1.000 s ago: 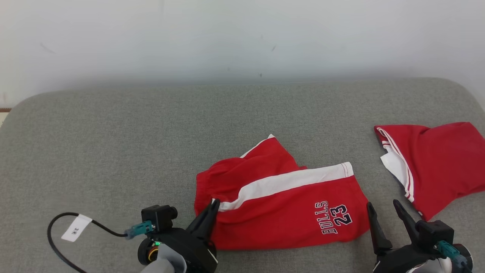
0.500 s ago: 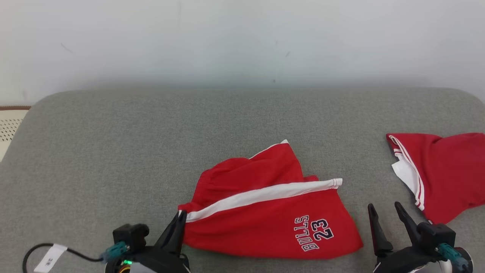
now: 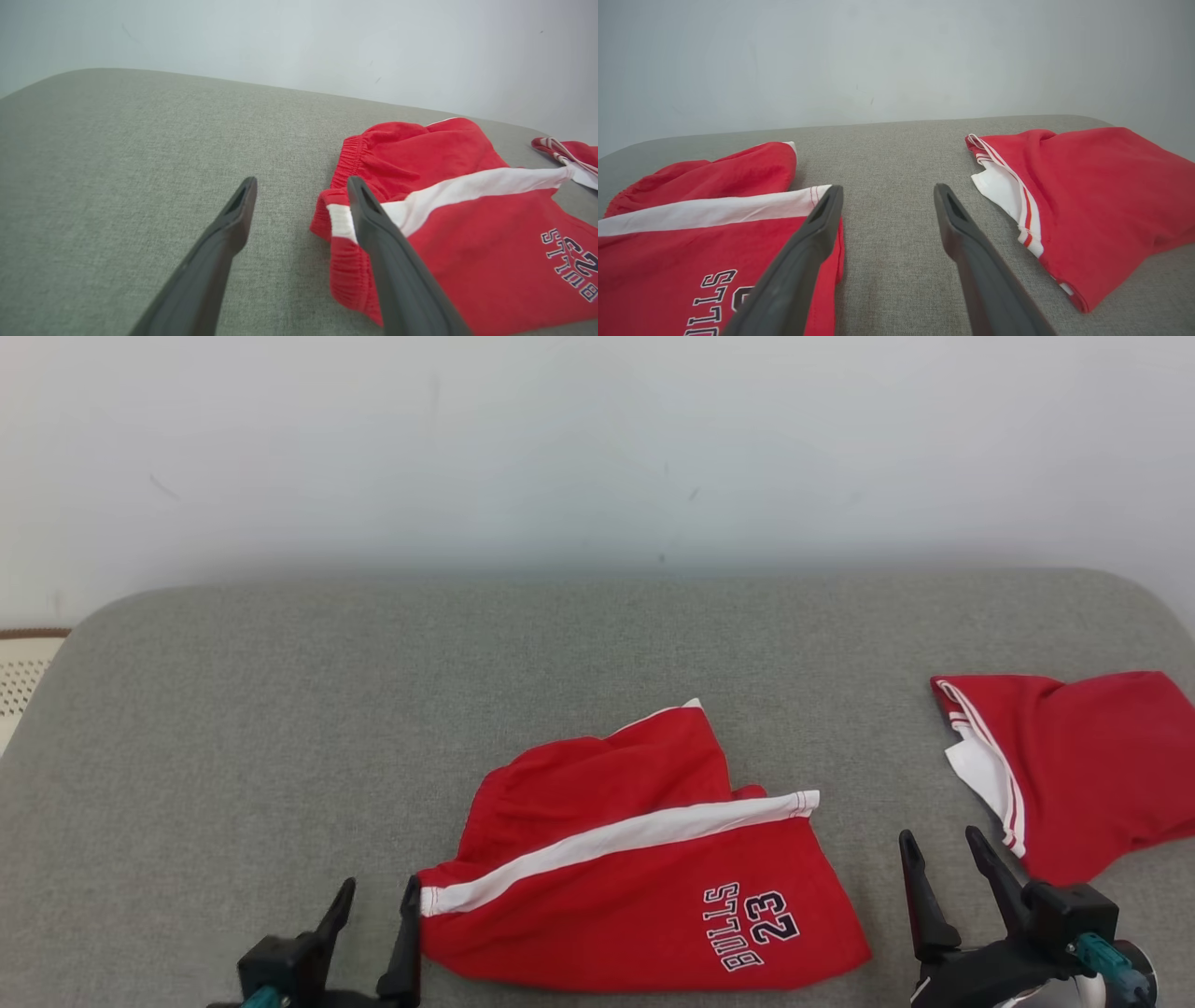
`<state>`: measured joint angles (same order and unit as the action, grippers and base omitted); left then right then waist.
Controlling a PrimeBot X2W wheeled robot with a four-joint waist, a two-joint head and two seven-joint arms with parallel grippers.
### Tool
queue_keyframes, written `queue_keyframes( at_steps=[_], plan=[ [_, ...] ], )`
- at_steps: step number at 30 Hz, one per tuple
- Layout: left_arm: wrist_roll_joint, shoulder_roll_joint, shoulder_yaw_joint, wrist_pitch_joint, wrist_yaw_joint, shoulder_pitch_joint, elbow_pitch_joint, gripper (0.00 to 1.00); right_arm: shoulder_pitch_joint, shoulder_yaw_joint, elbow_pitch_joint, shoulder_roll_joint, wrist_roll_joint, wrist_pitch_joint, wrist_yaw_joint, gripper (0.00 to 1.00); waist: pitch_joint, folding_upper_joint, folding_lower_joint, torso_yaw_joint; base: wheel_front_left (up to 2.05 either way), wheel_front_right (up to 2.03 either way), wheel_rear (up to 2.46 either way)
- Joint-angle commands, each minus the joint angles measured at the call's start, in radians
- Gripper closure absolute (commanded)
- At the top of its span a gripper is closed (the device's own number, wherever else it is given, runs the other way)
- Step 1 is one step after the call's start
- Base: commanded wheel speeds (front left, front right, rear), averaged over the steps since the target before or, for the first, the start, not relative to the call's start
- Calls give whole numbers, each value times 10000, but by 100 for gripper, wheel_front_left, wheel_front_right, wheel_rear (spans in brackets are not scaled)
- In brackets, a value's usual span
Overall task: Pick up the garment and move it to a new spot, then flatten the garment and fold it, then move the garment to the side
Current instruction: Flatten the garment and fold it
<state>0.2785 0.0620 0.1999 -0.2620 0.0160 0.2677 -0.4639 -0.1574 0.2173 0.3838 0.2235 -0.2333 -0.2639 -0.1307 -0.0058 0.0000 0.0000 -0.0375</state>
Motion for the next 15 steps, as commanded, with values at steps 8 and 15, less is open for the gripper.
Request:
queue_keyframes(
  at_steps=[8,15],
  plan=[
    [-1354,-33,-1109,-40,374,-1449,1370,0,343,-238,-366,-341,275,7,0,0,-299,0,0,-83,0,0,0],
    [-1985,-76,-1403,-40,543,-2139,1825,0,587,-419,-593,-547,443,7,0,0,-514,0,0,-26,0,0,0]
  ],
)
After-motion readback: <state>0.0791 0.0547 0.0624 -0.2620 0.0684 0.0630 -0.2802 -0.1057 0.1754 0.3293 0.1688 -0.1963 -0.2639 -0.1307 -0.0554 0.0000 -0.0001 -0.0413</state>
